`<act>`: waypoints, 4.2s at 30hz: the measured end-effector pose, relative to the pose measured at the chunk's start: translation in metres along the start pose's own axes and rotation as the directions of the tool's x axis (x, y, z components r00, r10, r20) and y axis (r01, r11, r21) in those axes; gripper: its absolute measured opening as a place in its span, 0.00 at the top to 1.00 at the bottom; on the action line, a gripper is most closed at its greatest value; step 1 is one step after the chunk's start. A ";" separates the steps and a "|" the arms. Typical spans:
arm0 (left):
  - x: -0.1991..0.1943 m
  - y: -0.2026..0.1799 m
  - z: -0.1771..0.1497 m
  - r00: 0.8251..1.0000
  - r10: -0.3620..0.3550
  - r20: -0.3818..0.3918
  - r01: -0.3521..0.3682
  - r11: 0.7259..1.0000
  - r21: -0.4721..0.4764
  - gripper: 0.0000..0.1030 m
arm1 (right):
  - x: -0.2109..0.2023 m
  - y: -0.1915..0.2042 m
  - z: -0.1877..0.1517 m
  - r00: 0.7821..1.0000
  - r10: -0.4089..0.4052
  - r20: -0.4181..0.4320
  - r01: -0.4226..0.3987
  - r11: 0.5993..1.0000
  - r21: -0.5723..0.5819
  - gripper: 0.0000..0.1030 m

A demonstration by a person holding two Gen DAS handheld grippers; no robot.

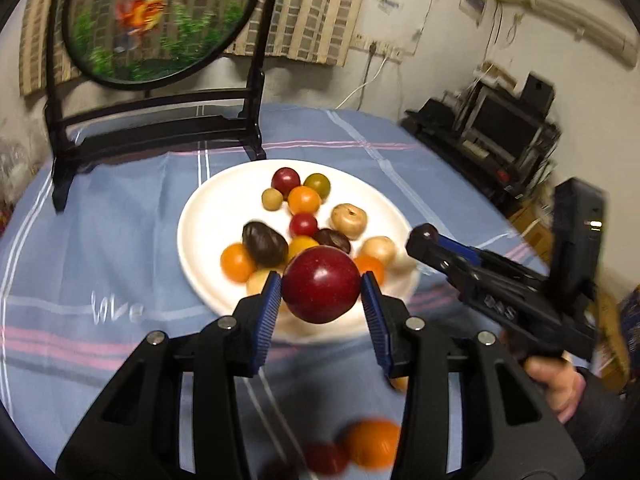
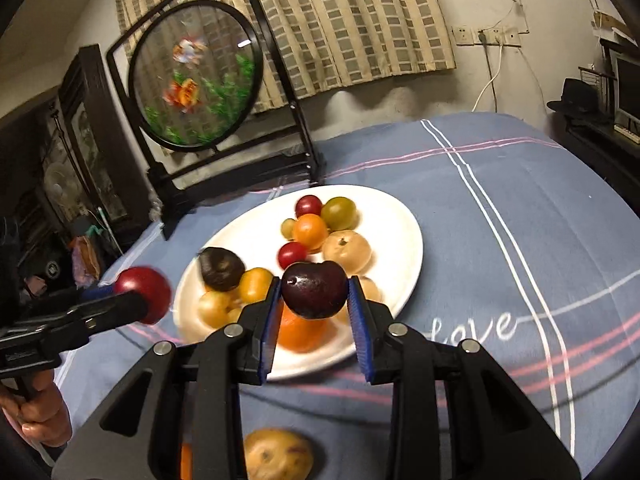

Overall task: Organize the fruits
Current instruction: 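Carry both fruits onto the white plate and open both tools, then move the left tool to a small dark red fruit while the right tool approaches a pale beige speckled fruit, then grasp the dark red fruit with the left tool while the right tool grasps the beige speckled fruit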

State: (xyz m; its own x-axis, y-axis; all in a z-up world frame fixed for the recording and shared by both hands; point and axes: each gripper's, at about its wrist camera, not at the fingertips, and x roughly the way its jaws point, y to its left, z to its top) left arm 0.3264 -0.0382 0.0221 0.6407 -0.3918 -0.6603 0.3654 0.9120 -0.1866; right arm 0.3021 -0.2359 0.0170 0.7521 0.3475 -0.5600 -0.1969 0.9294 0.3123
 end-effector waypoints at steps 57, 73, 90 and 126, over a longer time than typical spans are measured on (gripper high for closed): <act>-0.092 0.053 -0.127 0.936 0.352 0.023 -0.337 0.911 -0.239 0.02 | -0.030 0.043 -0.075 0.965 -0.061 -0.254 -0.004 0.969 -0.249 0.38; -0.089 0.047 -0.129 0.931 0.365 0.020 -0.353 0.913 -0.205 0.02 | -0.021 0.054 -0.082 0.963 -0.113 -0.247 0.024 0.941 -0.338 0.50; -0.080 0.034 -0.130 0.973 0.233 -0.004 -0.232 0.968 -0.100 0.03 | -0.023 0.045 -0.077 0.965 -0.127 -0.231 0.054 0.953 -0.297 0.57; -0.044 0.005 -0.136 0.986 0.134 -0.098 -0.128 0.990 0.063 0.69 | -0.021 0.040 -0.077 0.956 -0.111 -0.272 0.042 0.969 -0.245 0.57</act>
State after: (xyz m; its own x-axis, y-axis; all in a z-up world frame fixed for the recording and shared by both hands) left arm 0.2081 0.0001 -0.0493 0.6149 -0.2522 -0.7472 0.3217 0.9453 -0.0543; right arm 0.2303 -0.1967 -0.0179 0.5695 0.2632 -0.7787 -0.3126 0.9455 0.0910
